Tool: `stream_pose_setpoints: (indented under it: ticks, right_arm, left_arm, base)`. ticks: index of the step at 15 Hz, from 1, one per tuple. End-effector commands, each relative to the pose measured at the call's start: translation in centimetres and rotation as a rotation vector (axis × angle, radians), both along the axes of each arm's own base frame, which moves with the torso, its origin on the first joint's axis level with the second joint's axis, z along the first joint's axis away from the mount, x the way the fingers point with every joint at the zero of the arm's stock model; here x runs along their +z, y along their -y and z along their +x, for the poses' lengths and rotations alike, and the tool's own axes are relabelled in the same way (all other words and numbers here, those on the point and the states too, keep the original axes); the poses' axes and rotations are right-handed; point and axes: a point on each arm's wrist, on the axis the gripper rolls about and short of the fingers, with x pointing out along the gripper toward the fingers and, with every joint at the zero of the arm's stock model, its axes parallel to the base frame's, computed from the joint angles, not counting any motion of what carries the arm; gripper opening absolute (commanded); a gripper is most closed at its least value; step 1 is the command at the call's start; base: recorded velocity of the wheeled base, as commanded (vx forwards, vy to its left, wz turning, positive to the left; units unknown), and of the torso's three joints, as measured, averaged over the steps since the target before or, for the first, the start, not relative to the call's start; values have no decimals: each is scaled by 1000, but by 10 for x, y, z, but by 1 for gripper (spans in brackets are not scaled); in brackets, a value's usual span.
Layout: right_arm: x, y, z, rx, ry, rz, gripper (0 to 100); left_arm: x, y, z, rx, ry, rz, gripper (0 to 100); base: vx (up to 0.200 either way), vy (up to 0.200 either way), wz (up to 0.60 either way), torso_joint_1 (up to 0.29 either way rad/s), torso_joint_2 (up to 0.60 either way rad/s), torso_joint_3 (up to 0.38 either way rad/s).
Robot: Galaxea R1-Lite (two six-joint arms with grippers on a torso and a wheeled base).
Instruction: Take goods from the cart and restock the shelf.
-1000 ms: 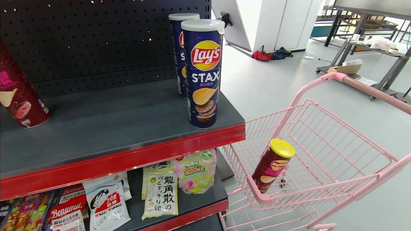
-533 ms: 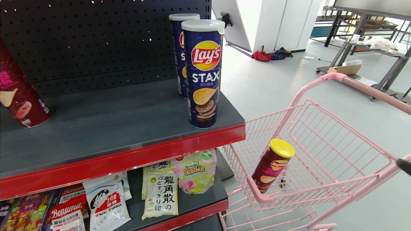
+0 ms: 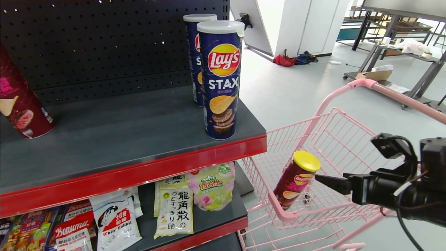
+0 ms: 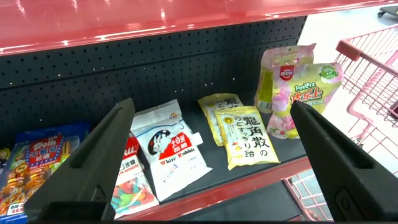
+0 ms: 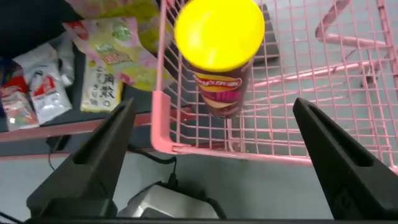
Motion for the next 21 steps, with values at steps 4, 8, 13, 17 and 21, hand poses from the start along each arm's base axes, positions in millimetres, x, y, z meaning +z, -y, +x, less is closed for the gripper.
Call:
stream_pose_setpoints:
  ticks: [4,8,13,17,21]
  right_arm:
    - [-38,-15,31,39,-118,-82,100]
    - [-48,-26,41,57,-94,-88,100]
    - [-65,-35,62,27,-50,-102,100]
    - [-75,-38,71,17,-28,-101,100]
    - [-79,-39,75,16,-28,-103,100]
  left_arm:
    - [0,0,0,0,0,0,100]
    - [0,0,0,2,0,0,100]
    - [0,0,0,0,2,0,100]
    - [0,0,0,2,2,0,100]
    - [0,0,0,0,0,0,100]
  base:
    - [0,0,0,0,0,0]
    - [0,0,0,0,0,0]
    - [0,0,0,0,0,0]
    - [0,0,0,0,0,0]
    - [0,0,0,0,0,0]
